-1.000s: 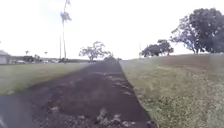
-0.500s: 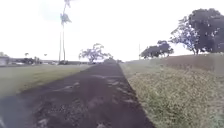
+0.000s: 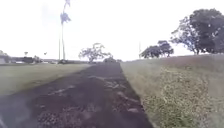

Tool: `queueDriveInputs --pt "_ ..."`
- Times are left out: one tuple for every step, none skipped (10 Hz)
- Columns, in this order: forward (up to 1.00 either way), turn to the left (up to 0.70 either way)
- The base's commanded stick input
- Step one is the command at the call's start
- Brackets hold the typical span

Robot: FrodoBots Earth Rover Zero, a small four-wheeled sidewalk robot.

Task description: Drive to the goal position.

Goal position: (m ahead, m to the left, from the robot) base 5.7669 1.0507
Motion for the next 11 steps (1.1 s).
queueDriveInputs --pt "0.50 0.00" --pt "0.50 0.00" --pt "0.50 0.00" --pt "0.50 0.00" --pt "0.50 0.00" --pt "0.50 0.00" --pt "0.50 0.00" --pt "0.50 0.00" --pt "0.50 0.00" --pt "0.50 0.00" --pt "0.50 0.00"
